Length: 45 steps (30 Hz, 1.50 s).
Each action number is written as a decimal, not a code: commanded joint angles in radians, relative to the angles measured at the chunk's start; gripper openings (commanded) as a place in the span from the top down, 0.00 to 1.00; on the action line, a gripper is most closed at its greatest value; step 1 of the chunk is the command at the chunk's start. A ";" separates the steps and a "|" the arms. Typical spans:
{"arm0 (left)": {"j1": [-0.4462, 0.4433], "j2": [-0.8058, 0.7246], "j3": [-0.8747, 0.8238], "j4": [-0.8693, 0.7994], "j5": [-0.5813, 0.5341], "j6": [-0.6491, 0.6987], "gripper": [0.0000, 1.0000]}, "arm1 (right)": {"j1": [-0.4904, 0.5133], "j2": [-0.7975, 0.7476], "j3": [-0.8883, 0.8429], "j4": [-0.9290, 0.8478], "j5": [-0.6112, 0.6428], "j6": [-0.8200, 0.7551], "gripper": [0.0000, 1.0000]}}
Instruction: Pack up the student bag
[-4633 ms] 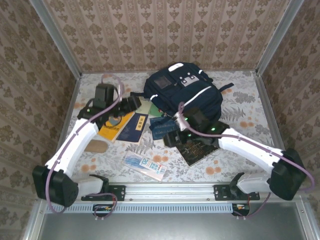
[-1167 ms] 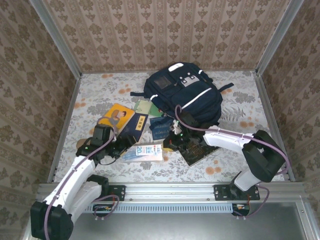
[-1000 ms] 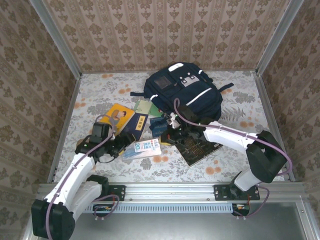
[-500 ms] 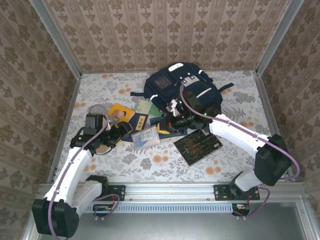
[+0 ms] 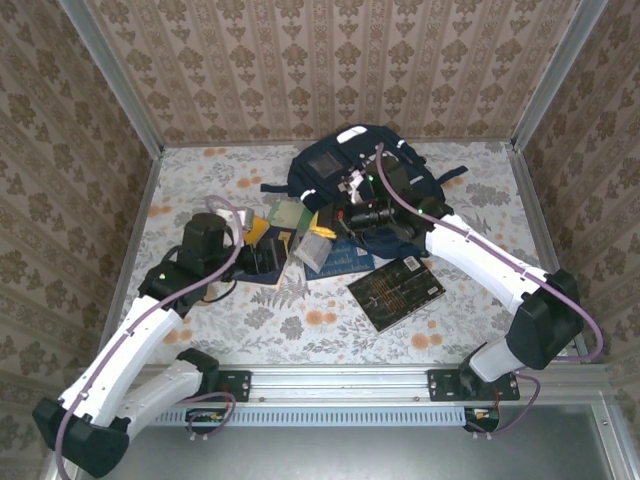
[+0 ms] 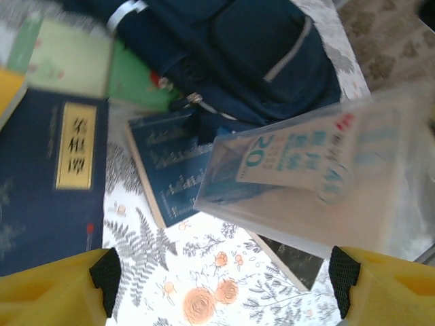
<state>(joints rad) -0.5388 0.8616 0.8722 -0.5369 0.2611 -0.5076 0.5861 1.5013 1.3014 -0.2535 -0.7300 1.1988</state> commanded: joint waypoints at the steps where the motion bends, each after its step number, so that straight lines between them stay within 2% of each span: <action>1: -0.081 0.002 0.007 0.065 -0.122 0.242 0.17 | -0.018 0.010 0.048 0.039 0.028 0.067 1.00; 6: -0.191 -0.015 -0.003 0.162 -0.208 0.424 0.17 | -0.038 0.017 0.073 0.055 0.065 0.101 1.00; 13: -0.197 0.106 0.095 0.195 -0.306 0.526 0.17 | -0.040 0.036 0.114 0.100 0.051 0.142 1.00; 18: -0.196 0.218 0.162 0.221 -0.330 0.588 0.24 | -0.040 0.037 0.118 0.130 0.035 0.166 1.00; 20: -0.196 0.239 0.171 0.253 -0.371 0.600 0.28 | -0.040 0.034 0.118 0.137 0.030 0.172 1.00; 22: -0.195 0.241 0.164 0.285 -0.368 0.615 0.36 | -0.040 0.033 0.117 0.141 0.028 0.174 1.00; 24: -0.194 0.237 0.155 0.313 -0.368 0.611 0.52 | -0.042 0.029 0.115 0.141 0.029 0.174 1.00; 26: -0.195 0.226 0.143 0.329 -0.350 0.605 0.72 | -0.042 0.027 0.113 0.140 0.029 0.174 1.00; 29: -0.195 0.198 0.120 0.355 -0.318 0.601 0.95 | -0.049 0.019 0.103 0.143 0.039 0.172 1.00; 30: -0.195 0.189 0.112 0.365 -0.307 0.600 1.00 | -0.052 0.016 0.099 0.142 0.046 0.167 1.00; 32: -0.195 0.172 0.098 0.388 -0.298 0.590 1.00 | -0.065 0.004 0.092 0.138 0.065 0.142 0.99; 33: -0.194 0.168 0.096 0.394 -0.298 0.583 1.00 | -0.073 -0.003 0.088 0.134 0.074 0.128 0.89; 35: -0.183 0.155 0.090 0.409 -0.294 0.551 1.00 | -0.095 -0.027 0.077 0.115 0.105 0.084 0.58; 38: -0.142 0.132 0.067 0.455 -0.275 0.432 1.00 | -0.116 -0.086 0.035 0.099 0.187 -0.011 0.31; 39: -0.120 0.119 0.056 0.479 -0.271 0.371 1.00 | -0.122 -0.103 0.016 0.094 0.220 -0.044 0.26; 41: -0.046 0.102 0.021 0.538 -0.238 0.174 1.00 | -0.132 -0.153 -0.049 0.132 0.285 -0.103 0.23; 45: 0.075 0.100 -0.049 0.647 -0.161 -0.221 1.00 | -0.169 -0.143 -0.141 0.220 0.236 -0.132 0.24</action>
<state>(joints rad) -0.5053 0.9730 0.8631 -0.0261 0.0292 -0.3843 0.4320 1.3449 1.2095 -0.0898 -0.5190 1.1423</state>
